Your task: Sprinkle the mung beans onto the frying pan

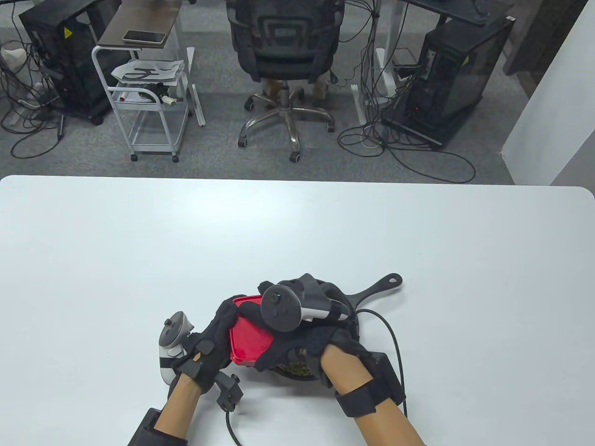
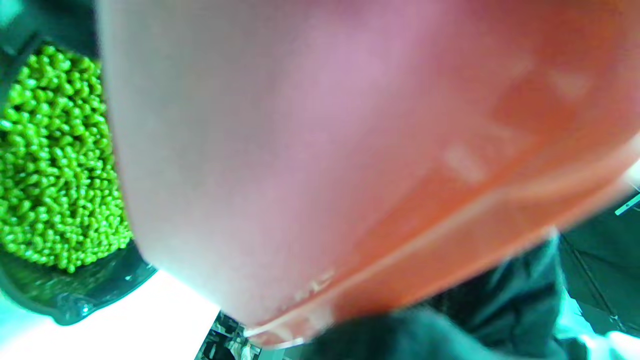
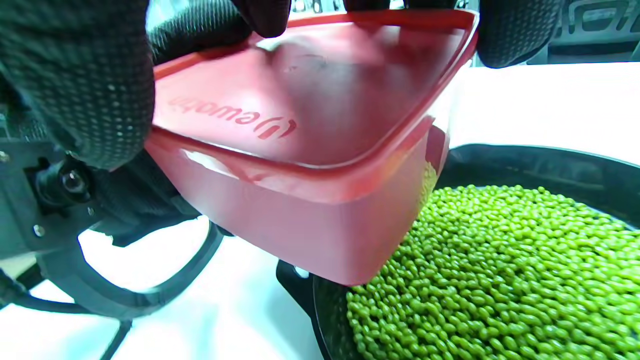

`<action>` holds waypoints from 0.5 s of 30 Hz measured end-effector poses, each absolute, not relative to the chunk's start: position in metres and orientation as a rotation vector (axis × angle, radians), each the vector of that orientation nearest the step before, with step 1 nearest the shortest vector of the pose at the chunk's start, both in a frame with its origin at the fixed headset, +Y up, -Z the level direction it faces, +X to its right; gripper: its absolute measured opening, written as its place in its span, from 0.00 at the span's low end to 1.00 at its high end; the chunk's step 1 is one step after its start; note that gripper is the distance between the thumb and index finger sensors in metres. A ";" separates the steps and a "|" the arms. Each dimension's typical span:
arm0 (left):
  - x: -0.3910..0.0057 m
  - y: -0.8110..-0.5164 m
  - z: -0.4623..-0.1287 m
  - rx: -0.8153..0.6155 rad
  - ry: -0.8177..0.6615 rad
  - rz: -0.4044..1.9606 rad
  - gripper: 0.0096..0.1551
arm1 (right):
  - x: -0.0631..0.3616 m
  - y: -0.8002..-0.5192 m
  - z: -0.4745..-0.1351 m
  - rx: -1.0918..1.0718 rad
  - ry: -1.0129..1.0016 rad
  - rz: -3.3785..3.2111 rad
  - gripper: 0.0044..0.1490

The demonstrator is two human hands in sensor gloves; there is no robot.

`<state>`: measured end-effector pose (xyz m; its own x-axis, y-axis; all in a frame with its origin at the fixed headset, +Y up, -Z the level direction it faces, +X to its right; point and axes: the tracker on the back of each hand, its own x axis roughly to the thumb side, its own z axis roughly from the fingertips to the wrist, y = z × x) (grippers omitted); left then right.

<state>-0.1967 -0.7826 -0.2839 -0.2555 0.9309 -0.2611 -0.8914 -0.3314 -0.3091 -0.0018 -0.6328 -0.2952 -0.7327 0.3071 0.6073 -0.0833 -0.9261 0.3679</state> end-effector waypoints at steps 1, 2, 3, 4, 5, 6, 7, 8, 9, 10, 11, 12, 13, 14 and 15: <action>-0.196 -0.782 -0.284 -0.462 -0.114 1.848 0.50 | 0.001 -0.633 -0.295 1.019 0.455 2.681 0.65; -0.195 -0.782 -0.285 -0.455 -0.124 1.834 0.50 | 0.008 -0.634 -0.296 0.989 0.420 2.634 0.64; -0.195 -0.781 -0.285 -0.452 -0.130 1.830 0.50 | 0.013 -0.635 -0.296 0.964 0.392 2.603 0.63; -0.193 -0.780 -0.285 -0.450 -0.140 1.839 0.49 | 0.024 -0.638 -0.298 0.876 0.319 2.547 0.60; -0.192 -0.780 -0.285 -0.451 -0.147 1.848 0.49 | 0.033 -0.640 -0.299 0.807 0.278 2.502 0.59; -0.192 -0.779 -0.285 -0.452 -0.152 1.852 0.49 | 0.038 -0.642 -0.300 0.759 0.253 2.479 0.58; -0.192 -0.778 -0.285 -0.446 -0.160 1.856 0.49 | 0.051 -0.646 -0.301 0.650 0.214 2.462 0.57; -0.191 -0.778 -0.285 -0.442 -0.165 1.858 0.49 | 0.062 -0.651 -0.303 0.515 0.175 2.461 0.55; -0.190 -0.777 -0.285 -0.441 -0.171 1.865 0.49 | 0.067 -0.654 -0.303 0.451 0.170 2.458 0.55; -0.190 -0.777 -0.286 -0.441 -0.176 1.869 0.49 | 0.078 -0.663 -0.304 0.317 0.177 2.418 0.55; -0.189 -0.776 -0.286 -0.440 -0.178 1.869 0.49 | 0.082 -0.667 -0.305 0.282 0.178 2.391 0.55; -0.188 -0.777 -0.286 -0.437 -0.183 1.876 0.49 | 0.087 -0.675 -0.305 0.239 0.202 2.330 0.54; -0.187 -0.777 -0.286 -0.433 -0.186 1.884 0.48 | 0.091 -0.684 -0.306 0.205 0.267 2.253 0.54; -0.186 -0.777 -0.287 -0.438 -0.187 1.887 0.48 | 0.091 -0.689 -0.306 0.192 0.309 2.205 0.54; -0.184 -0.777 -0.287 -0.446 -0.195 1.887 0.48 | 0.091 -0.697 -0.305 0.182 0.368 2.140 0.54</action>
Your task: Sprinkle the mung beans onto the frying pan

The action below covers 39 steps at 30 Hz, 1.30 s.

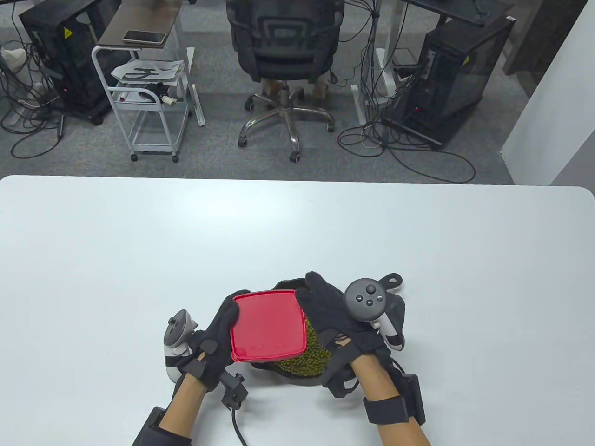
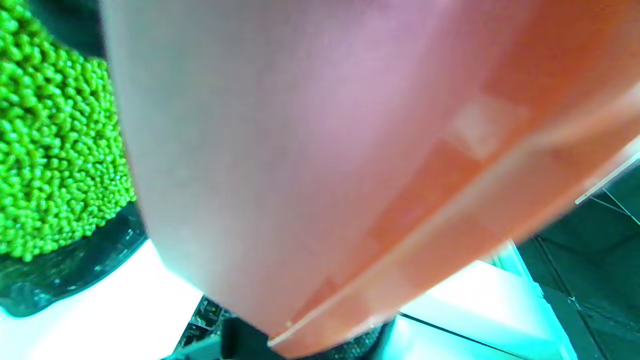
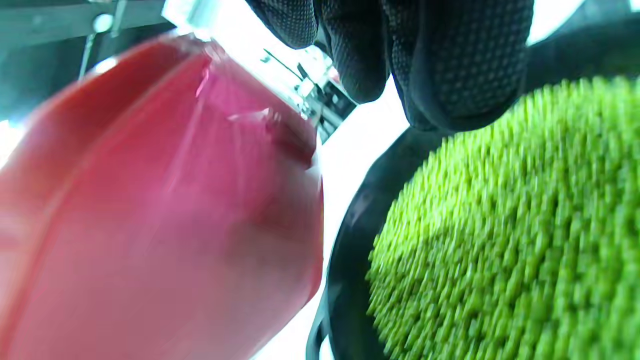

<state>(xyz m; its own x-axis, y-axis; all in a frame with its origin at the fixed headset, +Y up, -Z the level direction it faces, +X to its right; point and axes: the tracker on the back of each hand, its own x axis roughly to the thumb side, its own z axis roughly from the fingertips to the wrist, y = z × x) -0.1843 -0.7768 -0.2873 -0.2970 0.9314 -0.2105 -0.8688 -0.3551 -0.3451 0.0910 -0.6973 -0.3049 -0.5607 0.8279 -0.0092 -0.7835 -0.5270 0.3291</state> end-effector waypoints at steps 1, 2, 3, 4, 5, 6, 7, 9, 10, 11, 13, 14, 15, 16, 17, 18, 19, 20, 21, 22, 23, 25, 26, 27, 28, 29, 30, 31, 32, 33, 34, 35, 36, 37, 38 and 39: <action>-0.183 -0.777 -0.288 -0.446 -0.203 1.889 0.48 | 0.090 -0.704 -0.304 0.167 0.399 2.088 0.54; -0.182 -0.777 -0.288 -0.448 -0.200 1.891 0.48 | 0.088 -0.709 -0.303 0.159 0.415 2.037 0.54; -0.180 -0.778 -0.288 -0.454 -0.201 1.894 0.48 | 0.086 -0.713 -0.302 0.149 0.421 1.995 0.53; -0.179 -0.778 -0.288 -0.456 -0.210 1.895 0.48 | 0.084 -0.717 -0.301 0.139 0.417 1.956 0.52; -0.178 -0.779 -0.289 -0.462 -0.218 1.892 0.48 | 0.082 -0.719 -0.301 0.125 0.408 1.936 0.51; -0.177 -0.779 -0.289 -0.472 -0.214 1.889 0.48 | 0.081 -0.722 -0.301 0.129 0.397 1.942 0.48; -0.177 -0.779 -0.288 -0.465 -0.202 1.889 0.47 | 0.081 -0.724 -0.301 0.123 0.385 1.958 0.46; -0.177 -0.780 -0.288 -0.438 -0.173 1.875 0.46 | 0.080 -0.727 -0.301 0.102 0.348 1.938 0.44; -0.177 -0.780 -0.289 -0.435 -0.173 1.878 0.46 | 0.079 -0.729 -0.300 0.087 0.329 1.907 0.43; -0.177 -0.780 -0.289 -0.440 -0.176 1.885 0.45 | 0.079 -0.730 -0.299 0.073 0.326 1.895 0.42; -0.177 -0.780 -0.289 -0.448 -0.178 1.878 0.45 | 0.079 -0.731 -0.297 0.072 0.321 1.876 0.41; -0.177 -0.779 -0.288 -0.440 -0.173 1.871 0.44 | 0.079 -0.732 -0.296 0.059 0.283 1.890 0.40; -0.176 -0.779 -0.288 -0.435 -0.168 1.867 0.44 | 0.079 -0.733 -0.296 0.064 0.272 1.886 0.39; -0.176 -0.778 -0.287 -0.435 -0.165 1.867 0.44 | 0.079 -0.734 -0.296 0.064 0.284 1.867 0.38; -0.175 -0.777 -0.287 -0.431 -0.169 1.869 0.44 | 0.079 -0.734 -0.296 0.064 0.278 1.847 0.37; -0.175 -0.777 -0.286 -0.420 -0.167 1.866 0.43 | 0.079 -0.735 -0.296 0.057 0.267 1.821 0.37; -0.174 -0.776 -0.285 -0.412 -0.160 1.865 0.43 | 0.079 -0.736 -0.295 0.058 0.266 1.803 0.36; -0.173 -0.776 -0.285 -0.411 -0.150 1.862 0.40 | 0.079 -0.737 -0.294 0.051 0.255 1.781 0.35; -0.173 -0.776 -0.284 -0.400 -0.150 1.870 0.40 | 0.079 -0.737 -0.293 0.051 0.250 1.765 0.34; -0.172 -0.776 -0.283 -0.385 -0.154 1.872 0.39 | 0.079 -0.738 -0.291 0.052 0.223 1.755 0.33; -0.172 -0.775 -0.282 -0.387 -0.150 1.870 0.39 | 0.079 -0.740 -0.293 0.032 0.204 1.771 0.31; -0.172 -0.773 -0.282 -0.383 -0.150 1.863 0.39 | 0.080 -0.738 -0.290 0.040 0.200 1.760 0.30; -0.171 -0.773 -0.281 -0.378 -0.162 1.860 0.38 | 0.080 -0.739 -0.290 0.045 0.207 1.739 0.29; -0.171 -0.773 -0.281 -0.373 -0.145 1.852 0.39 | 0.080 -0.739 -0.290 0.044 0.208 1.742 0.29; -0.171 -0.773 -0.281 -0.365 -0.135 1.849 0.39 | 0.080 -0.740 -0.289 0.046 0.209 1.752 0.30; -0.172 -0.774 -0.283 -0.363 -0.139 1.857 0.39 | 0.079 -0.742 -0.289 0.046 0.217 1.755 0.31; -0.173 -0.775 -0.284 -0.382 -0.145 1.870 0.39 | 0.078 -0.744 -0.289 0.038 0.240 1.725 0.32; -0.173 -0.776 -0.284 -0.394 -0.143 1.875 0.40 | 0.078 -0.745 -0.290 0.034 0.259 1.707 0.33; -0.174 -0.776 -0.284 -0.389 -0.138 1.877 0.40 | 0.077 -0.746 -0.291 0.043 0.274 1.701 0.34; -0.176 -0.777 -0.285 -0.378 -0.129 1.873 0.40 | 0.077 -0.747 -0.291 0.061 0.279 1.718 0.36; -0.177 -0.777 -0.286 -0.370 -0.128 1.874 0.40 | 0.076 -0.747 -0.291 0.080 0.281 1.730 0.39; -0.179 -0.776 -0.286 -0.372 -0.126 1.881 0.40 | 0.075 -0.746 -0.289 0.098 0.283 1.740 0.43; -0.180 -0.776 -0.287 -0.371 -0.126 1.887 0.40 | 0.074 -0.746 -0.289 0.106 0.284 1.744 0.44; -0.182 -0.776 -0.287 -0.364 -0.117 1.897 0.40 | 0.072 -0.745 -0.288 0.147 0.305 1.762 0.45; -0.185 -0.776 -0.287 -0.350 -0.112 1.908 0.40 | 0.070 -0.744 -0.285 0.179 0.332 1.779 0.47; -0.187 -0.777 -0.287 -0.334 -0.101 1.917 0.40 | 0.069 -0.744 -0.284 0.193 0.339 1.786 0.49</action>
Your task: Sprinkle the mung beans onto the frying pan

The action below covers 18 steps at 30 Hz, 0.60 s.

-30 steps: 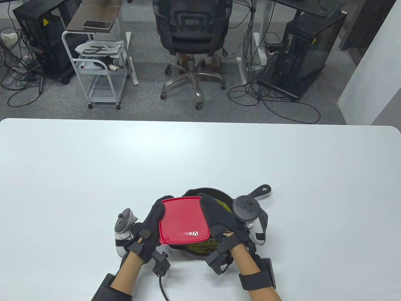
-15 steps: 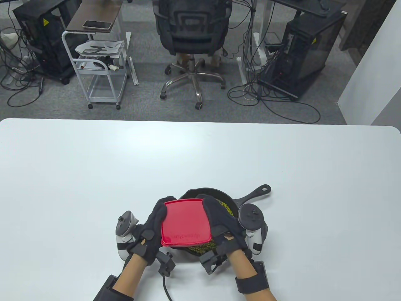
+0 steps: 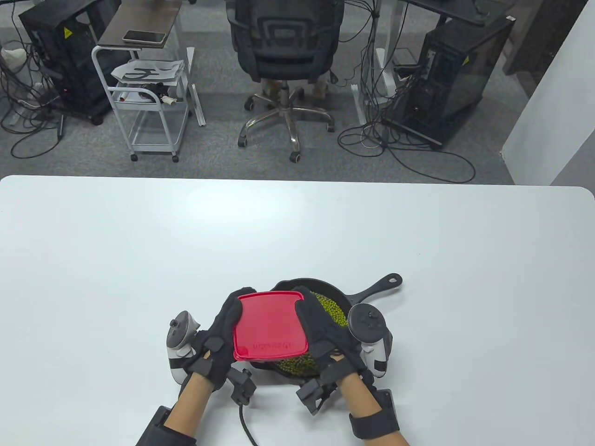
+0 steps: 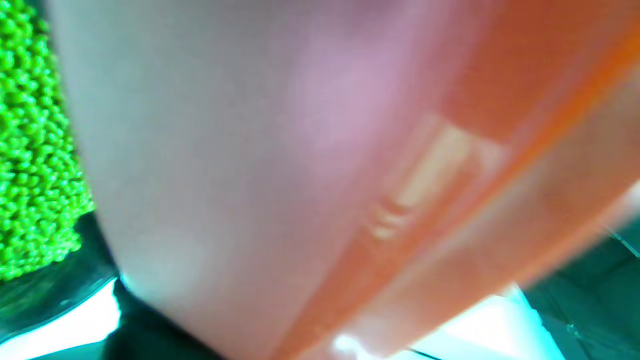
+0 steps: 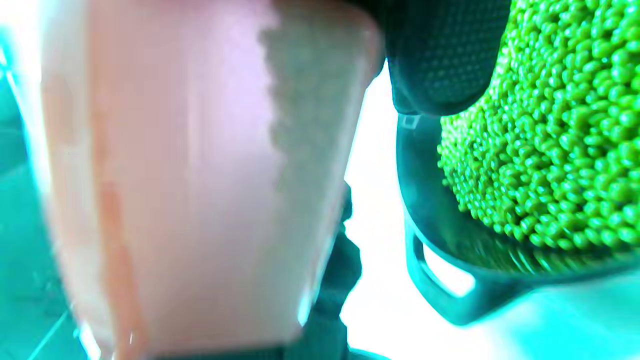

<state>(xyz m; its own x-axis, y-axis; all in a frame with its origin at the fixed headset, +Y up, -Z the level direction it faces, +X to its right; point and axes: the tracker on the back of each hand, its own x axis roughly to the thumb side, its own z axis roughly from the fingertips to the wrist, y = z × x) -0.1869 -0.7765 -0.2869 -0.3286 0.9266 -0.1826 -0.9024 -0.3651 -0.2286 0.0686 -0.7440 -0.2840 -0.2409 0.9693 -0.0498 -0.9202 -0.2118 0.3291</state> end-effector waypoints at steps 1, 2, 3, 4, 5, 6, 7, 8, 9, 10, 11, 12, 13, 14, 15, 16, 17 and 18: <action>-0.190 -0.776 -0.287 -0.304 -0.067 1.931 0.40 | 0.066 -0.744 -0.283 0.221 0.348 1.793 0.50; -0.194 -0.777 -0.288 -0.295 -0.054 1.934 0.40 | 0.063 -0.745 -0.281 0.240 0.368 1.790 0.50; -0.196 -0.777 -0.289 -0.305 -0.066 1.931 0.40 | 0.062 -0.745 -0.280 0.242 0.379 1.789 0.51; -0.199 -0.777 -0.289 -0.323 -0.089 1.929 0.40 | 0.060 -0.745 -0.279 0.256 0.383 1.786 0.52; -0.202 -0.776 -0.289 -0.318 -0.091 1.939 0.40 | 0.057 -0.745 -0.278 0.280 0.391 1.792 0.52; -0.203 -0.776 -0.289 -0.307 -0.082 1.941 0.41 | 0.057 -0.745 -0.278 0.288 0.394 1.793 0.53; -0.203 -0.776 -0.289 -0.292 -0.069 1.942 0.41 | 0.055 -0.745 -0.277 0.288 0.385 1.800 0.53; -0.203 -0.776 -0.290 -0.305 -0.084 1.943 0.41 | 0.055 -0.745 -0.276 0.292 0.343 1.814 0.53; -0.203 -0.776 -0.290 -0.321 -0.088 1.939 0.41 | 0.055 -0.746 -0.276 0.292 0.331 1.829 0.53; -0.203 -0.776 -0.290 -0.318 -0.094 1.939 0.41 | 0.056 -0.746 -0.276 0.310 0.300 1.849 0.53; -0.203 -0.776 -0.290 -0.316 -0.097 1.939 0.41 | 0.056 -0.747 -0.275 0.303 0.276 1.849 0.52; -0.201 -0.776 -0.290 -0.323 -0.107 1.942 0.41 | 0.055 -0.747 -0.273 0.282 0.236 1.826 0.50; -0.200 -0.776 -0.290 -0.322 -0.117 1.951 0.41 | 0.055 -0.748 -0.273 0.275 0.206 1.793 0.47; -0.200 -0.775 -0.290 -0.321 -0.117 1.956 0.42 | 0.054 -0.748 -0.273 0.264 0.194 1.776 0.46; -0.199 -0.774 -0.289 -0.322 -0.104 1.944 0.42 | 0.055 -0.748 -0.273 0.263 0.192 1.773 0.44; -0.199 -0.774 -0.289 -0.316 -0.093 1.936 0.43 | 0.055 -0.748 -0.274 0.258 0.187 1.783 0.43; -0.199 -0.773 -0.288 -0.311 -0.070 1.927 0.44 | 0.056 -0.749 -0.275 0.261 0.222 1.785 0.43; -0.198 -0.774 -0.288 -0.317 -0.065 1.921 0.45 | 0.057 -0.749 -0.275 0.250 0.218 1.775 0.44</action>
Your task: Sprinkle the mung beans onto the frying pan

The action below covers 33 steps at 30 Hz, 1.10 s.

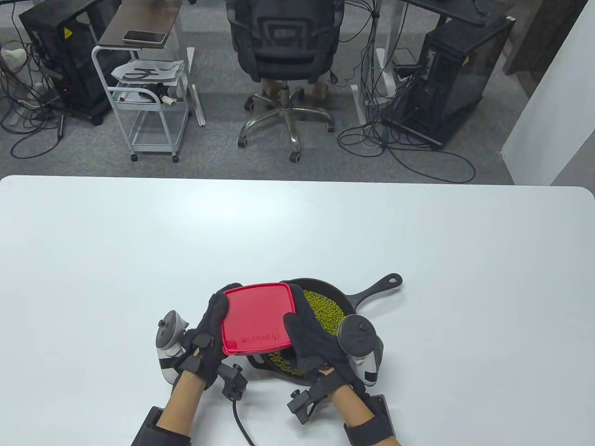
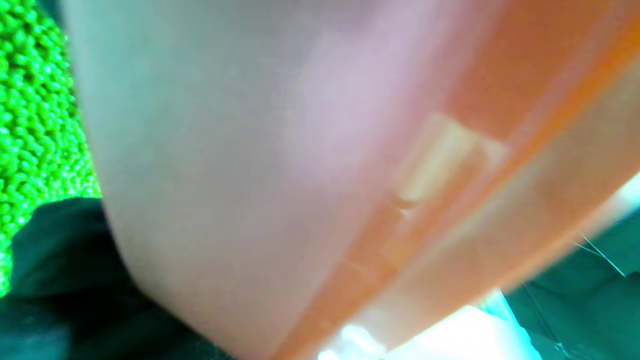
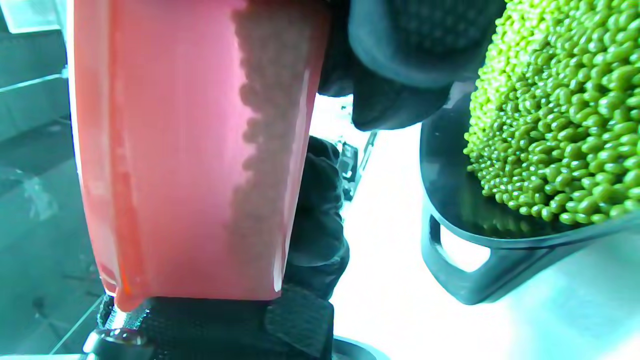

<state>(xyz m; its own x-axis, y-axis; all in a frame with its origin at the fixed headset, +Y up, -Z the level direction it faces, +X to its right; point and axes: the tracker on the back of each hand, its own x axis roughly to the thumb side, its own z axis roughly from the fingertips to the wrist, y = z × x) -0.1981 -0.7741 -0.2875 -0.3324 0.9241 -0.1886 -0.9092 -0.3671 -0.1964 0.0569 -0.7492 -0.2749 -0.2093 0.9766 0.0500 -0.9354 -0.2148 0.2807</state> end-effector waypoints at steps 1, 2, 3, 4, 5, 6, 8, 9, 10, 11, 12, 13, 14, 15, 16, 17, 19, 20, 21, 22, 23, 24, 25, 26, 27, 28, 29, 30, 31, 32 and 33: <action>-0.197 -0.774 -0.287 -0.326 -0.073 1.924 0.46 | 0.057 -0.749 -0.275 0.240 0.209 1.772 0.43; -0.196 -0.774 -0.287 -0.339 -0.085 1.933 0.48 | 0.059 -0.749 -0.275 0.237 0.205 1.782 0.43; -0.196 -0.774 -0.287 -0.339 -0.088 1.932 0.49 | 0.060 -0.749 -0.275 0.234 0.201 1.785 0.42; -0.195 -0.773 -0.287 -0.336 -0.089 1.913 0.50 | 0.062 -0.749 -0.276 0.214 0.186 1.783 0.42; -0.194 -0.772 -0.286 -0.342 -0.097 1.896 0.51 | 0.065 -0.749 -0.277 0.189 0.175 1.779 0.42; -0.192 -0.771 -0.285 -0.362 -0.116 1.879 0.52 | 0.068 -0.750 -0.278 0.171 0.172 1.771 0.43; -0.188 -0.769 -0.282 -0.434 -0.166 1.849 0.52 | 0.077 -0.751 -0.280 0.108 0.151 1.745 0.43; -0.186 -0.769 -0.282 -0.454 -0.181 1.833 0.52 | 0.081 -0.752 -0.281 0.080 0.140 1.726 0.43; -0.183 -0.769 -0.281 -0.489 -0.211 1.808 0.52 | 0.086 -0.752 -0.282 0.053 0.130 1.722 0.43; -0.180 -0.769 -0.279 -0.521 -0.231 1.785 0.53 | 0.088 -0.752 -0.283 0.043 0.119 1.728 0.43; -0.176 -0.768 -0.278 -0.552 -0.245 1.759 0.54 | 0.091 -0.752 -0.284 0.036 0.104 1.745 0.43; -0.174 -0.768 -0.278 -0.558 -0.245 1.744 0.54 | 0.093 -0.752 -0.285 0.045 0.105 1.759 0.42; -0.173 -0.769 -0.278 -0.544 -0.244 1.737 0.55 | 0.095 -0.751 -0.285 0.041 0.099 1.763 0.42; -0.172 -0.769 -0.278 -0.538 -0.233 1.742 0.54 | 0.095 -0.751 -0.285 0.043 0.100 1.765 0.43; -0.172 -0.769 -0.278 -0.539 -0.232 1.752 0.53 | 0.094 -0.753 -0.284 0.044 0.105 1.771 0.43; -0.172 -0.768 -0.277 -0.526 -0.230 1.759 0.53 | 0.093 -0.754 -0.285 0.051 0.107 1.764 0.43; -0.174 -0.767 -0.276 -0.465 -0.215 1.716 0.57 | 0.089 -0.753 -0.284 0.068 0.130 1.749 0.43; -0.175 -0.766 -0.275 -0.422 -0.198 1.701 0.58 | 0.088 -0.753 -0.283 0.072 0.129 1.755 0.43; -0.175 -0.764 -0.276 -0.391 -0.207 1.701 0.57 | 0.088 -0.753 -0.283 0.075 0.135 1.742 0.43; -0.175 -0.763 -0.276 -0.376 -0.224 1.690 0.58 | 0.088 -0.753 -0.283 0.076 0.145 1.719 0.43; -0.174 -0.762 -0.276 -0.354 -0.243 1.673 0.58 | 0.088 -0.751 -0.282 0.079 0.150 1.703 0.43; -0.173 -0.762 -0.277 -0.322 -0.247 1.661 0.58 | 0.088 -0.749 -0.282 0.083 0.138 1.709 0.43; -0.172 -0.762 -0.277 -0.287 -0.248 1.662 0.59 | 0.088 -0.749 -0.281 0.086 0.131 1.720 0.43; -0.171 -0.761 -0.276 -0.259 -0.231 1.658 0.58 | 0.089 -0.748 -0.281 0.081 0.131 1.706 0.43; -0.170 -0.760 -0.276 -0.246 -0.229 1.654 0.58 | 0.089 -0.748 -0.281 0.086 0.138 1.692 0.43; -0.169 -0.759 -0.276 -0.236 -0.236 1.645 0.57 | 0.089 -0.748 -0.281 0.090 0.137 1.693 0.43; -0.168 -0.759 -0.275 -0.211 -0.228 1.634 0.57 | 0.090 -0.746 -0.281 0.092 0.122 1.705 0.43; -0.168 -0.760 -0.274 -0.185 -0.219 1.632 0.57 | 0.089 -0.745 -0.281 0.105 0.125 1.705 0.43; -0.167 -0.761 -0.273 -0.158 -0.210 1.637 0.56 | 0.089 -0.744 -0.280 0.109 0.113 1.710 0.43; -0.167 -0.761 -0.272 -0.141 -0.193 1.633 0.56 | 0.088 -0.743 -0.280 0.116 0.107 1.727 0.43; -0.167 -0.762 -0.272 -0.130 -0.177 1.632 0.56 | 0.088 -0.743 -0.280 0.121 0.112 1.740 0.43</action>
